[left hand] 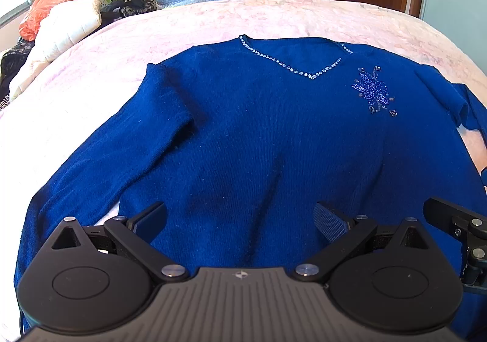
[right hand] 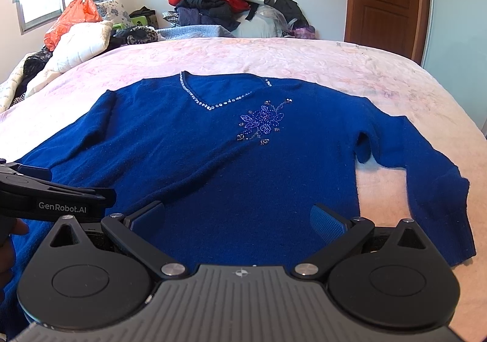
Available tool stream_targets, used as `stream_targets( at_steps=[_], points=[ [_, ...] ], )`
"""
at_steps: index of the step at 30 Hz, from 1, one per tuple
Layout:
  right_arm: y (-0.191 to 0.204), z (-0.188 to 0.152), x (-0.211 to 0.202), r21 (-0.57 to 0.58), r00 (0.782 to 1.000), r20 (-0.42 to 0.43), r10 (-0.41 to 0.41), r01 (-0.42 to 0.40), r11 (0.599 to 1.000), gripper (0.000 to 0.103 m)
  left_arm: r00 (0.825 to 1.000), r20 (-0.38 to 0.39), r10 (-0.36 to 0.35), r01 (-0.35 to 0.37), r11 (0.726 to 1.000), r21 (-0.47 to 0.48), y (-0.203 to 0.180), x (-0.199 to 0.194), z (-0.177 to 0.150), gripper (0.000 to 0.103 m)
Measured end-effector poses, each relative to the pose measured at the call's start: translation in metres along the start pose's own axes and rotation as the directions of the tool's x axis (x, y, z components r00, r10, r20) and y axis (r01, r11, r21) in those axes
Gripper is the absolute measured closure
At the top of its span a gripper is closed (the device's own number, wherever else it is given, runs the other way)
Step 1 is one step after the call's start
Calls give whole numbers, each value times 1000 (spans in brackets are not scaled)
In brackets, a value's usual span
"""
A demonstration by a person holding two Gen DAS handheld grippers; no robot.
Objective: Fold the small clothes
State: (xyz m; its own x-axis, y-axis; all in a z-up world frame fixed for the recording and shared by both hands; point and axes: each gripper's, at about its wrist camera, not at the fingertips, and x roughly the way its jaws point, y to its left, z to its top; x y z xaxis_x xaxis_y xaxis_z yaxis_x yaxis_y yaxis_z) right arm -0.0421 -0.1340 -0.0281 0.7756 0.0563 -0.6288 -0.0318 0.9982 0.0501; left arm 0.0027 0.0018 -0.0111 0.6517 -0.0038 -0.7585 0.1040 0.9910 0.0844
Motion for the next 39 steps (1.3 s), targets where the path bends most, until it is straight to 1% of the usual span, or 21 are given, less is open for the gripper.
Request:
stream_targets(
  at_steps=[13,17,20,22,25,26,29,33,34,37,39],
  points=[
    [-3,-2,-3,-15,1000,20,9,-9,1000,1,1000,1,1,-1,1000,14,-4,0,-1,0],
    [-6,-7,-6,-36,999,36,9,-8,999,1,1000,18,-15,15,1000,22,-10,-5,1,0],
    [-18,-12,-14,-51,997,74,12,-8,999,1,998,46,-31,29,999,31,-15,-10,3,0],
    [-32,-15,-19,-55,995,104,-6,12,998,1,998,55,-41,39,998,41,-20,-12,4,0],
    [-60,-18,-23,-27,990,115,-85,89,996,1,997,48,-52,49,997,60,-26,-12,4,0],
    [-73,-19,-24,-7,988,114,-104,105,994,2,998,43,-54,51,996,68,-28,-11,3,0],
    [-107,-23,-25,53,988,97,-124,119,992,11,998,25,-50,48,995,86,-34,-7,2,0],
    [-141,-30,-13,100,984,51,-171,166,981,18,999,12,-49,47,994,99,-39,-5,0,0],
    [-148,-31,-9,107,982,38,-183,178,978,19,999,12,-46,45,994,103,-39,-6,0,0],
    [-162,-36,2,108,979,11,-204,202,974,27,999,6,-39,38,993,109,-41,-5,0,0],
    [-166,-38,7,82,974,21,-225,223,971,36,999,-3,-34,34,993,111,-41,-3,-1,0]
  ],
)
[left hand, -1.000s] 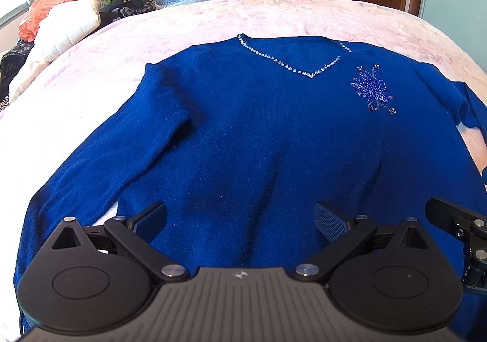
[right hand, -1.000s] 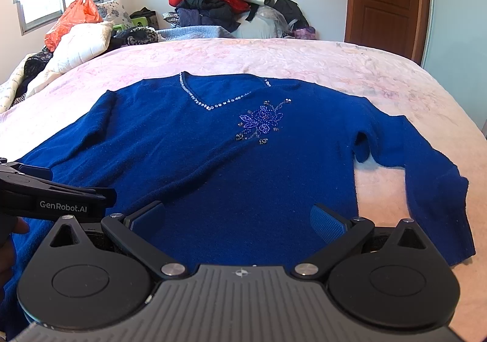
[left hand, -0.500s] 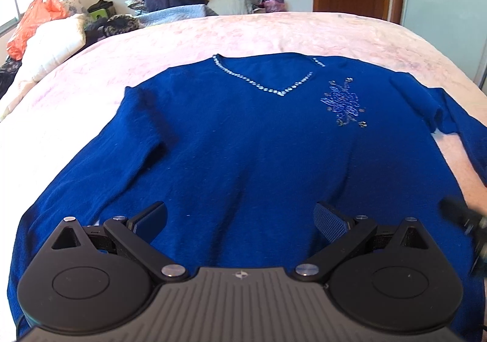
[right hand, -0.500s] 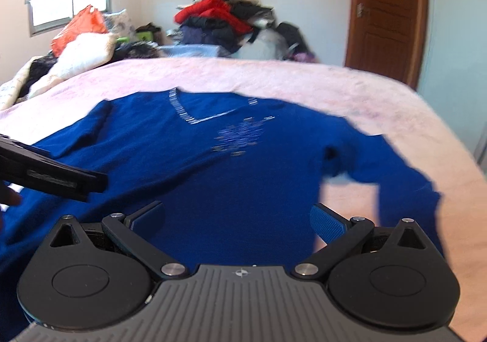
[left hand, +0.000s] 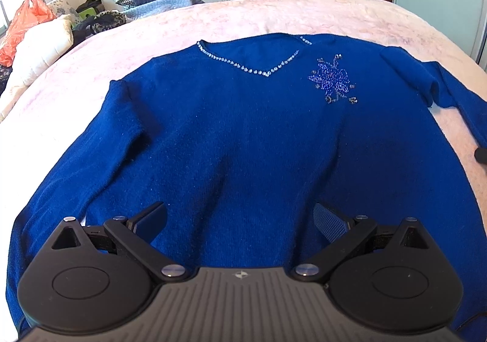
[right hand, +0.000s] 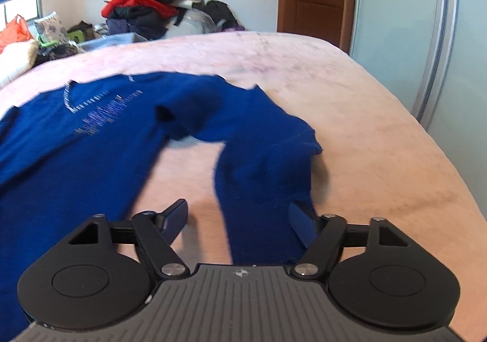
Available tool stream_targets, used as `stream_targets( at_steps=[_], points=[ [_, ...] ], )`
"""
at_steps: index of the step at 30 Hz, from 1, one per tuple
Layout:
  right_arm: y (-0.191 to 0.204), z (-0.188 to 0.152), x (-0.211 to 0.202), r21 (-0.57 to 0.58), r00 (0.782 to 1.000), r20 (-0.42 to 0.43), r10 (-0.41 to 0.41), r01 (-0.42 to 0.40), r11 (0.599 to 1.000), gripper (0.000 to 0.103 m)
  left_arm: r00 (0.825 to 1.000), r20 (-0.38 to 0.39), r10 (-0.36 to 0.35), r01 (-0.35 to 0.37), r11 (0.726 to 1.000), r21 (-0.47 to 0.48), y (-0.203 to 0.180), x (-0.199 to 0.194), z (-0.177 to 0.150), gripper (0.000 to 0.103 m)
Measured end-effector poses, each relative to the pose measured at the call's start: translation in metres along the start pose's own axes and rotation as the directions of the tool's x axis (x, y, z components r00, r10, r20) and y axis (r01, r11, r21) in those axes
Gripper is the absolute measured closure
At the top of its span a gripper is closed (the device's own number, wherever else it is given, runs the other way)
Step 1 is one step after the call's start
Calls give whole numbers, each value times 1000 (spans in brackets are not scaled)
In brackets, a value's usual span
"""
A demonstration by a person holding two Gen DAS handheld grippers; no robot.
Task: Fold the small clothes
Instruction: 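Grasp the blue sweater's sleeve cuff with the right gripper and lift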
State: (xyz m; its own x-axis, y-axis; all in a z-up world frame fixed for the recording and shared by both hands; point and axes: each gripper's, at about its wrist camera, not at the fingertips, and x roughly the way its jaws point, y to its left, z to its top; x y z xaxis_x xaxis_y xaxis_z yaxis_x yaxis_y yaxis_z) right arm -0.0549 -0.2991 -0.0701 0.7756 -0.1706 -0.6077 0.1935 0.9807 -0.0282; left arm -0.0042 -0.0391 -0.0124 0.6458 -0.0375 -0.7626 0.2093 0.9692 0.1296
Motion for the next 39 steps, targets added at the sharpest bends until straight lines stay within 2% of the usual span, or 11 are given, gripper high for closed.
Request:
stream_targets(
  at_steps=[6,10,13,17,19,25,30,33,35,37,39],
  points=[
    [-23,5,5,69,999,28,-40,38,997,91,1000,-13,19,-19,1000,19,-2,3,-1,0],
    [-55,3,-7,258,997,69,16,-33,965,91,1000,-14,25,-25,1000,16,0,4,0,0],
    [-98,-5,-20,483,987,137,78,-135,865,90,1000,-16,24,-24,1000,11,2,4,0,0],
    [-157,-26,-26,719,969,220,110,-237,653,90,999,-18,26,-26,1000,7,3,4,0,0],
    [-172,-33,-21,763,973,203,105,-225,606,89,999,-23,26,-26,1000,8,2,6,0,0],
    [-177,-38,3,780,981,151,118,-192,595,61,999,-25,33,-33,999,26,-2,7,0,0],
    [-160,-26,8,697,982,146,116,-185,692,36,999,-29,35,-35,999,24,-1,8,-1,0],
    [-149,-15,10,626,988,129,89,-151,765,31,999,-30,36,-35,999,28,-1,8,-2,0],
    [-144,-11,9,571,992,119,48,-108,814,35,999,-28,37,-36,999,28,0,8,-2,0],
    [-137,-7,12,500,996,86,-20,-26,865,50,999,-29,37,-36,999,25,0,8,-2,0],
    [-132,-5,16,425,994,59,-96,62,903,77,999,-24,38,-38,999,21,1,8,-1,0]
  ],
)
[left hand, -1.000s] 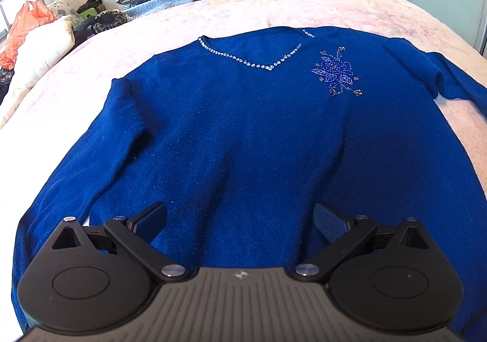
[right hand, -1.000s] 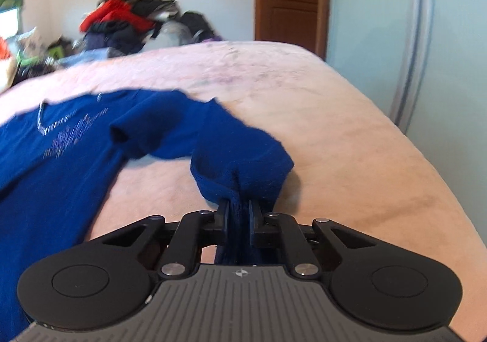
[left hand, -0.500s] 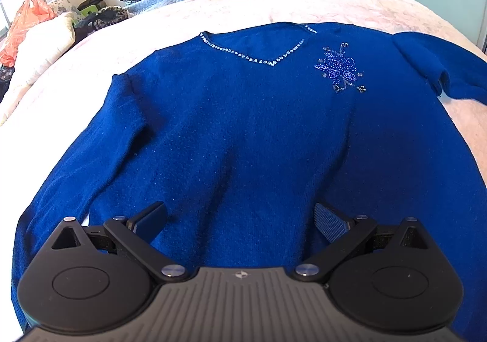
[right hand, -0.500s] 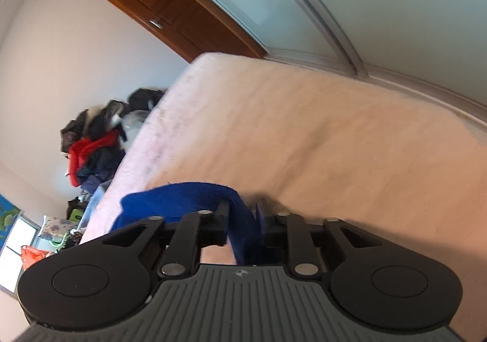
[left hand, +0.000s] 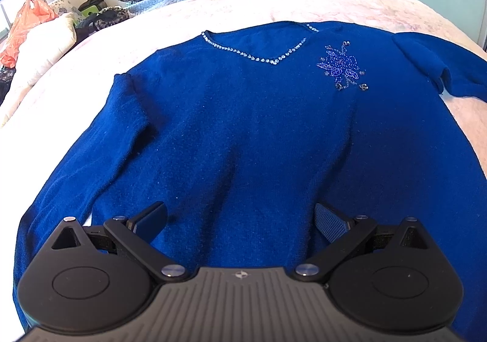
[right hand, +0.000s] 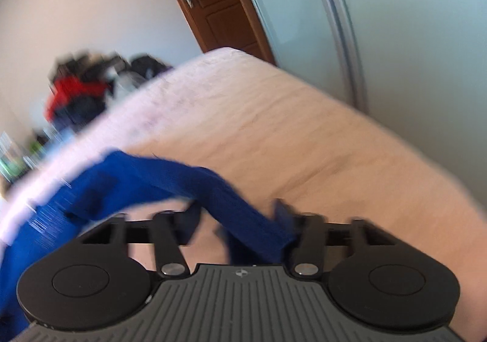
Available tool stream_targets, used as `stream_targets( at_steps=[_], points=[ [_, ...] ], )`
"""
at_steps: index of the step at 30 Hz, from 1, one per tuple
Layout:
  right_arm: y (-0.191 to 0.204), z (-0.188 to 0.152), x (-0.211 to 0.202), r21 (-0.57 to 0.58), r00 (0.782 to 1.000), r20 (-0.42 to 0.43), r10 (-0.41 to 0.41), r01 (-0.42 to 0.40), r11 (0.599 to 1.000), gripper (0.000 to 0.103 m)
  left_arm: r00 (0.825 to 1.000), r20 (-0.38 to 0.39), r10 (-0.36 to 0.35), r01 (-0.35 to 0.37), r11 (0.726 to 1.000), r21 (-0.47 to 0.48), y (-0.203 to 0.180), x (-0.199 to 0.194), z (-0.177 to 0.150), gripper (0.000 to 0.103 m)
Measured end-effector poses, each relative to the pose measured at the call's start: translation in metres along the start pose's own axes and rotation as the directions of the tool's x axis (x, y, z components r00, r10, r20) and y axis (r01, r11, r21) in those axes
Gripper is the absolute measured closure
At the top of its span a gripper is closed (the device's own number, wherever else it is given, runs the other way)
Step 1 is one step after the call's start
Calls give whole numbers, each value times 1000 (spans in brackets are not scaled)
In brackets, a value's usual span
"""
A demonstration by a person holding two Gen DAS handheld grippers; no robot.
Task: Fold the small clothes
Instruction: 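Grasp the blue sweater's sleeve cuff with the right gripper and lift, then carry the held sleeve with the right gripper across the sweater body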
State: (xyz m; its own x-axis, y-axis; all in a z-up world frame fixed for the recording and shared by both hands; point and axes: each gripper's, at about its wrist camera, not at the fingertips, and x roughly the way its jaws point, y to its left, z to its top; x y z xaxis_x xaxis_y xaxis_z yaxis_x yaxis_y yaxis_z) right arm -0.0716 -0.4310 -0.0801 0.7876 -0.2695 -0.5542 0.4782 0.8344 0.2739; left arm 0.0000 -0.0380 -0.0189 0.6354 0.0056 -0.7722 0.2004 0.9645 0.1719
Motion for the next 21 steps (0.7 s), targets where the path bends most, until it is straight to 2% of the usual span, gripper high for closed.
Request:
stream_targets(
  at_steps=[1,2,5,7,9,11,13,15,17,21],
  points=[
    [-2,1,2,2,1000,2,-6,6,1000,89,1000,2,3,-3,1000,0,1,0,0,0],
    [-5,4,3,32,1000,0,10,-10,999,93,1000,6,6,-6,1000,0,1,-1,1,0],
    [-15,15,1,136,994,-3,113,-111,984,94,1000,16,16,-16,1000,2,3,-2,4,0],
    [-21,24,1,229,975,0,222,-216,949,94,1000,19,21,-21,1000,3,4,-1,6,0],
    [-30,35,5,348,933,14,359,-341,873,94,1000,21,23,-23,1000,5,6,0,10,0],
    [-39,44,12,481,872,63,486,-453,751,94,999,31,30,-30,1000,9,8,-1,13,0],
    [-46,55,22,573,822,145,551,-524,630,94,998,45,46,-47,999,12,11,-2,17,0],
    [-57,68,24,630,783,248,570,-577,520,94,997,52,59,-59,998,5,15,-2,20,0],
    [-64,79,22,652,766,333,550,-609,453,94,997,51,62,-62,998,-10,20,-2,23,0],
    [-77,97,19,671,780,405,478,-608,425,94,996,47,71,-69,997,-29,27,0,23,0]
  ],
)
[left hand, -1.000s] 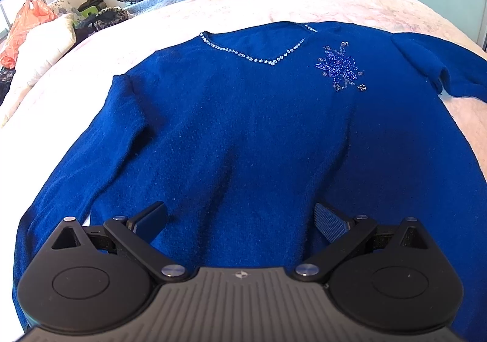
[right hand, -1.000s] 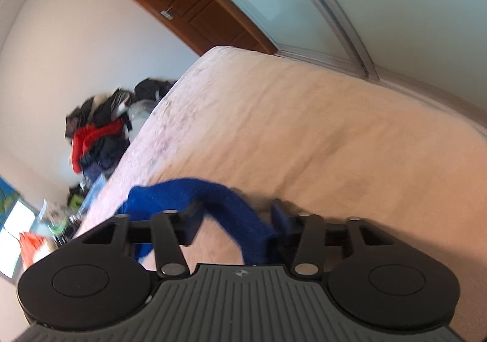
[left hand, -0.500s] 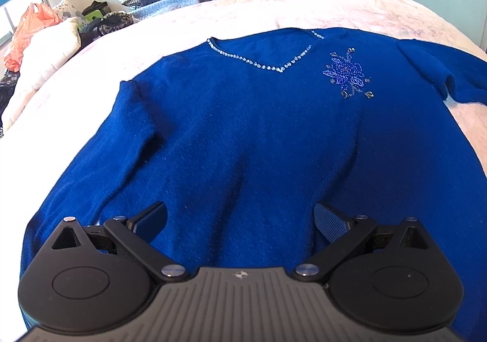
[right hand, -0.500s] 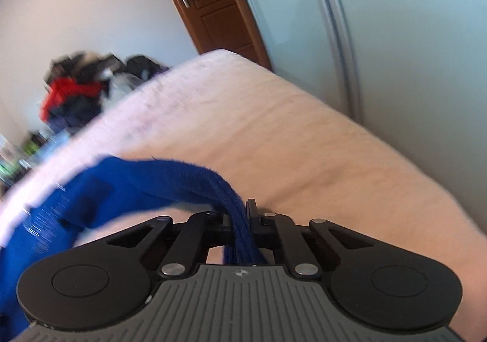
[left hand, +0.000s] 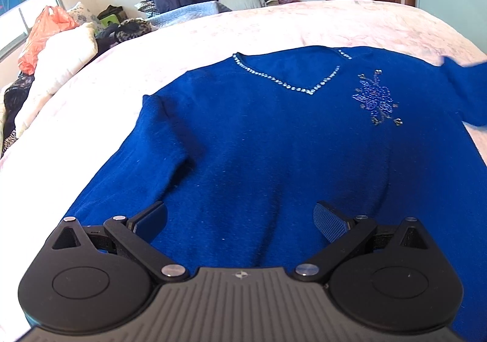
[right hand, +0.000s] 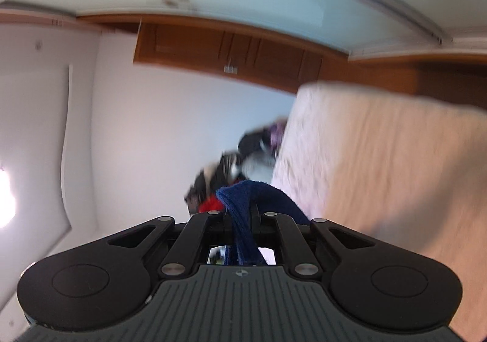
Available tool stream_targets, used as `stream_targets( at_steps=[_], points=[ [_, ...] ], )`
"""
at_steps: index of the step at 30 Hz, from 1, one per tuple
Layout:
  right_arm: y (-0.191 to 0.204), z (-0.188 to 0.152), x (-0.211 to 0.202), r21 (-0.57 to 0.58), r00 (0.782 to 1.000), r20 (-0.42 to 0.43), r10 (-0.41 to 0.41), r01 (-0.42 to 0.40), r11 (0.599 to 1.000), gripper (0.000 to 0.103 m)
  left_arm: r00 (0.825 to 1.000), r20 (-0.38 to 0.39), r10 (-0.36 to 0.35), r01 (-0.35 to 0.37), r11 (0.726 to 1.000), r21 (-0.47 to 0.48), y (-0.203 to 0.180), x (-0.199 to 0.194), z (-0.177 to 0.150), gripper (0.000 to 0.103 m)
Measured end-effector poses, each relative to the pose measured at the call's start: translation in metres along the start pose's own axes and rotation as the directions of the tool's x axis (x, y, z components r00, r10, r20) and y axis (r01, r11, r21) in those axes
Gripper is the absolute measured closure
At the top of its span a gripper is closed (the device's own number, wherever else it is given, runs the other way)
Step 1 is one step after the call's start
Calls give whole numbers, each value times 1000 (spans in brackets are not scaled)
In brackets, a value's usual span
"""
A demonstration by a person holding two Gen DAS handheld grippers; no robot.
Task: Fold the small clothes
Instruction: 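Carry the held sleeve with the right gripper across the sweater body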
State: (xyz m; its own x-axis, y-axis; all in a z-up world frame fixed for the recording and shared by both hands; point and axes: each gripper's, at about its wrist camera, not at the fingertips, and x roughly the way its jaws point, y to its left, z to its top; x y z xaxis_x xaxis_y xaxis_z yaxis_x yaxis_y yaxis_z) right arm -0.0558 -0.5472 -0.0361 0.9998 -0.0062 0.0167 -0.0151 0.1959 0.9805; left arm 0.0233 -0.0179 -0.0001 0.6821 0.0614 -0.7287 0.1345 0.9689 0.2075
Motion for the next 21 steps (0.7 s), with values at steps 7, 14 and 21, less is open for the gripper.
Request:
stream_targets(
  at_steps=[7,14,21],
  points=[
    [-2,-7,3,8,998,50,-27,27,1000,93,1000,19,-6,6,1000,-12,6,3,1,0],
    [-1,-75,42,-3,989,-150,-8,8,1000,93,999,30,18,-18,1000,-26,8,9,5,0],
    [-3,-128,91,3,955,-297,-27,29,1000,91,998,38,48,-47,999,-15,9,14,5,0]
  ],
)
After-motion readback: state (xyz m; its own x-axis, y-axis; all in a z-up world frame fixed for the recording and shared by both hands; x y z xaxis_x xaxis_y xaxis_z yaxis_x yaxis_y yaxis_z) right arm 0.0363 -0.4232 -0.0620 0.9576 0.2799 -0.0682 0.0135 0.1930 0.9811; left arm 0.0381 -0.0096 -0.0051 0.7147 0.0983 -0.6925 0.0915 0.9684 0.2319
